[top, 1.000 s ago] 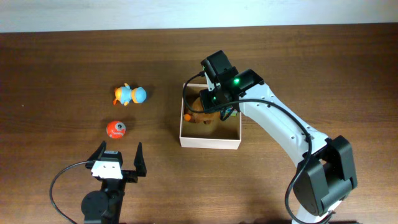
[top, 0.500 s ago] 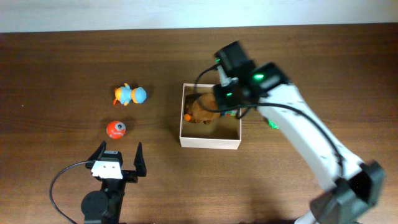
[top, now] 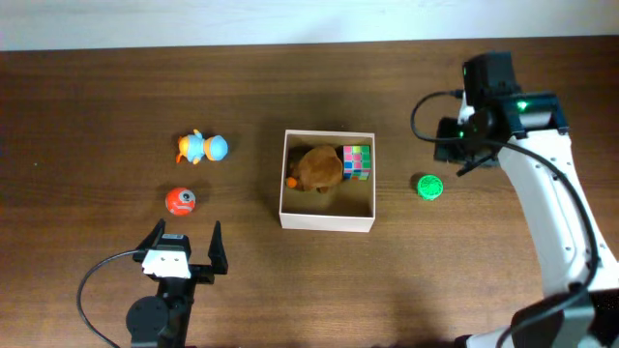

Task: Pack container
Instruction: 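Move the right gripper to the green round toy and grasp it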

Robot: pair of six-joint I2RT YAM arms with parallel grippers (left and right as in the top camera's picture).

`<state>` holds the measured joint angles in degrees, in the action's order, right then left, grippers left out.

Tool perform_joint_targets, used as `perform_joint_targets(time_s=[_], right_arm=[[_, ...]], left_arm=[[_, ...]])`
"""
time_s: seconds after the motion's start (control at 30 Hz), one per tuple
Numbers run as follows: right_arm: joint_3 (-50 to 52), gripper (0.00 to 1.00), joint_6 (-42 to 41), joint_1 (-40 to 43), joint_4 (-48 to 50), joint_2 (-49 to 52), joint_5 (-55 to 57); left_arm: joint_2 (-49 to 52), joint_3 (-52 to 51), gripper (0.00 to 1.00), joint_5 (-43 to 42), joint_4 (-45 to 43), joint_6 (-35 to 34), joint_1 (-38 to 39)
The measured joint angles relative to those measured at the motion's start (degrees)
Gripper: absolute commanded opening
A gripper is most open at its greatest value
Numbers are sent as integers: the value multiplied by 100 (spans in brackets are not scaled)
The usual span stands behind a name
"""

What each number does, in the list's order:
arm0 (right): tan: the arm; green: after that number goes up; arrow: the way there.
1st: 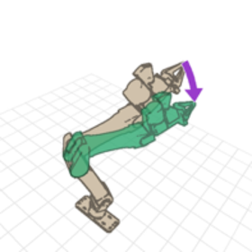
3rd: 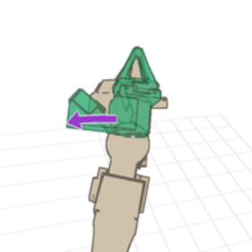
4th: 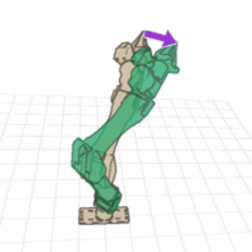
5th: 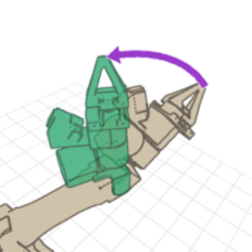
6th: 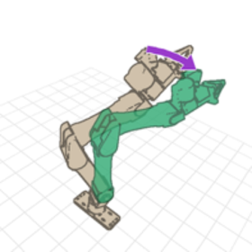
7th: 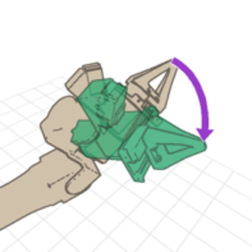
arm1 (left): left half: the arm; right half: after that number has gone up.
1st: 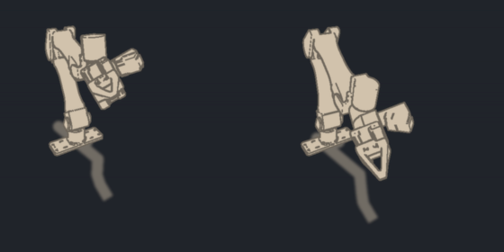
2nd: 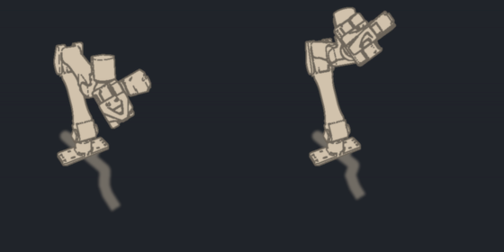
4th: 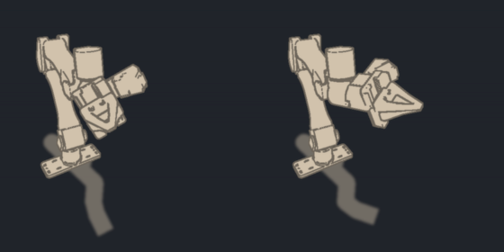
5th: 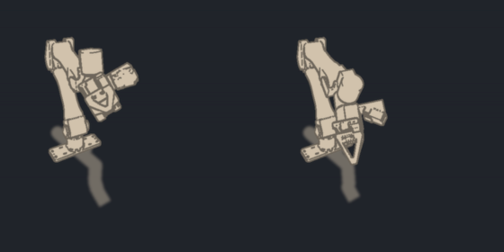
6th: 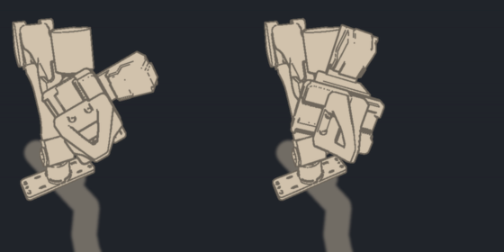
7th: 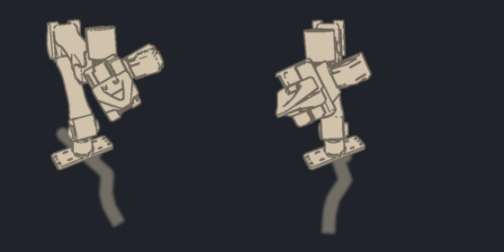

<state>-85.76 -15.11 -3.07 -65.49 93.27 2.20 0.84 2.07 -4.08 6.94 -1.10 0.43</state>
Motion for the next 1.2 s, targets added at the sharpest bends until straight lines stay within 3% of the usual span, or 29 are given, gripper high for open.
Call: perform_joint_targets(time_s=[0.13, 0.3, 0.73, 1.03, 1.2], right_arm=[[1104, 61, 13, 79, 949, 11, -269], [1716, 64, 13, 120, 1576, 31, -457], [1812, 73, 9, 282, 2135, 568, -439], [1818, 72, 11, 284, 2426, 1150, -361], [1818, 65, 22, 284, 2531, 1224, -264]], left_arm=[[0, 0, 99, 2, -2, 0, 0], [0, 0, 99, 0, 0, 0, 0], [0, 0, 99, 2, 0, 0, 0], [0, 0, 99, 2, -2, 0, 0], [0, 0, 99, 2, 0, 0, 0]])
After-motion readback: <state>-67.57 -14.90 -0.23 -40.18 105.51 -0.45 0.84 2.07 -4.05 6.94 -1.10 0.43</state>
